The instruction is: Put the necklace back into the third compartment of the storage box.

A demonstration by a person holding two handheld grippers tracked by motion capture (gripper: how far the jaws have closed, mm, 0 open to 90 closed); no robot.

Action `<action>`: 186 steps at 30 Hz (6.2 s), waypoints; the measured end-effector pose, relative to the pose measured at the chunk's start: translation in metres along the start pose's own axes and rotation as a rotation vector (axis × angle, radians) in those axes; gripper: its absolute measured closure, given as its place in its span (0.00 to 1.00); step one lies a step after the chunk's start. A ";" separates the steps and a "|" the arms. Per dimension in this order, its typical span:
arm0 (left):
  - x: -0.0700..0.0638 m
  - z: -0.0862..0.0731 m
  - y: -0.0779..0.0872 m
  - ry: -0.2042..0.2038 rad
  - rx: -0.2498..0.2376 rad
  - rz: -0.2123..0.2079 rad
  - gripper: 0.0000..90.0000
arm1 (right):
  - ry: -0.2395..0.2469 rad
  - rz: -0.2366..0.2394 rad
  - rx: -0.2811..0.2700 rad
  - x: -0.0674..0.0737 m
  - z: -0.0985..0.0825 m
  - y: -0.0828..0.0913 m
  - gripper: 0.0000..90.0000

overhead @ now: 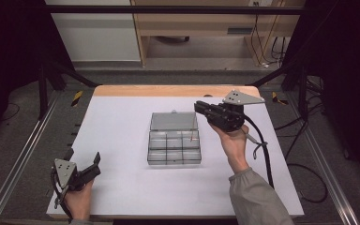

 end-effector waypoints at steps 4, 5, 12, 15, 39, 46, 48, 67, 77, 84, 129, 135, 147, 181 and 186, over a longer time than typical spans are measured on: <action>0.000 0.000 0.000 0.001 0.001 -0.001 0.08 | 0.028 -0.013 0.020 0.002 -0.011 -0.012 0.90; 0.000 0.000 0.000 0.001 0.002 -0.001 0.08 | 0.028 -0.016 0.024 0.002 -0.013 -0.014 0.90; 0.000 0.000 0.000 0.000 0.003 -0.001 0.08 | 0.036 -0.027 0.054 0.003 -0.026 -0.024 0.90; 0.000 0.000 0.000 0.000 0.004 -0.001 0.08 | 0.023 -0.030 0.049 0.002 -0.031 -0.025 0.90; 0.000 0.000 0.000 -0.001 0.005 -0.001 0.08 | -0.023 -0.026 0.154 -0.001 -0.082 -0.041 0.90; 0.000 0.000 0.000 0.000 0.003 0.000 0.08 | -0.026 -0.028 0.174 -0.001 -0.093 -0.044 0.90; 0.000 0.000 0.000 0.000 0.003 0.000 0.08 | -0.036 -0.026 0.162 0.000 -0.095 -0.045 0.90; 0.000 0.000 0.000 0.000 0.004 -0.001 0.08 | -0.054 -0.007 0.247 0.001 -0.117 -0.055 0.90; 0.000 0.000 0.000 0.000 0.004 -0.001 0.08 | -0.053 -0.015 0.305 0.004 -0.125 -0.060 0.90; 0.000 0.000 0.000 0.000 0.004 -0.001 0.08 | -0.051 -0.018 0.346 0.005 -0.133 -0.065 0.90; 0.000 0.000 -0.001 0.000 0.008 0.000 0.08 | -0.096 -0.045 0.412 0.001 -0.148 -0.067 0.86; 0.000 0.000 -0.001 0.000 0.007 0.000 0.08 | -0.096 -0.039 0.393 0.002 -0.143 -0.064 0.82; 0.000 0.000 -0.001 -0.003 0.009 0.000 0.08 | -0.103 -0.045 0.361 0.001 -0.128 -0.052 0.46; -0.001 0.000 -0.001 -0.007 0.010 0.001 0.08 | -0.053 -0.228 0.187 0.010 -0.100 0.047 0.08; -0.001 0.000 -0.001 -0.006 0.010 0.001 0.08 | -0.076 -0.263 0.158 0.009 -0.111 0.068 0.08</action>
Point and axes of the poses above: each handheld gripper's, and its own axes: y roughly backward along the jaws, z roughly out of its top, x roughly to its left, the point moved 2 cm from there along -y, roughly forward along the jaws, and after that the axes turned 5 degrees about y, right-handed, at the moved point
